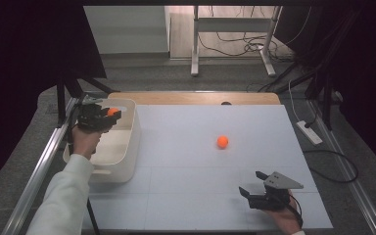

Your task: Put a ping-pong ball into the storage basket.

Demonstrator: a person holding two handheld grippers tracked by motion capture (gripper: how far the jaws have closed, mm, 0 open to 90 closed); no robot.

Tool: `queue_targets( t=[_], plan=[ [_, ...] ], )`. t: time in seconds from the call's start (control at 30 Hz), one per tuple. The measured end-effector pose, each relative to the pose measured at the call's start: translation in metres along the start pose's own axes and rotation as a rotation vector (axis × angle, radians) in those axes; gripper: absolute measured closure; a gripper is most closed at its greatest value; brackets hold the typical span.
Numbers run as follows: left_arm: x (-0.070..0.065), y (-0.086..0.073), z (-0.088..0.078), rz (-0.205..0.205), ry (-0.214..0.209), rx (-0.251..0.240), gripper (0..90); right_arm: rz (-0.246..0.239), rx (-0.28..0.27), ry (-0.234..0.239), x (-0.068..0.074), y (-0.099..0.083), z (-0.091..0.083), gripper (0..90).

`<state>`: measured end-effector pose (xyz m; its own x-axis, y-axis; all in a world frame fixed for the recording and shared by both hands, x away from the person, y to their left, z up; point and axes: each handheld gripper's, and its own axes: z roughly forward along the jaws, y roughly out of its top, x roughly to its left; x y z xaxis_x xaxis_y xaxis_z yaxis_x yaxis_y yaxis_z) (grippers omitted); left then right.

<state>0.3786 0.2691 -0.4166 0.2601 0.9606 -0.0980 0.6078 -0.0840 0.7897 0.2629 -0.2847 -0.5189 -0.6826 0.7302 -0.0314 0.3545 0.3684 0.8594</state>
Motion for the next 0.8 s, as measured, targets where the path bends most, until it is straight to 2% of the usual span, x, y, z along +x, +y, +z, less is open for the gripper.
queue_targets(
  t=[0.37,0.8],
  plan=[
    [0.0019,-0.0042,0.0096,-0.003,0.014,0.039,50.1,-0.001,0.001,-0.001,-0.0004,-0.0002,0.0,14.1],
    [0.001,-0.0032,0.0064,-0.003,0.008,0.023,49.9,-0.004,0.006,0.001,-0.0004,-0.0004,0.0006,14.1]
  ],
)
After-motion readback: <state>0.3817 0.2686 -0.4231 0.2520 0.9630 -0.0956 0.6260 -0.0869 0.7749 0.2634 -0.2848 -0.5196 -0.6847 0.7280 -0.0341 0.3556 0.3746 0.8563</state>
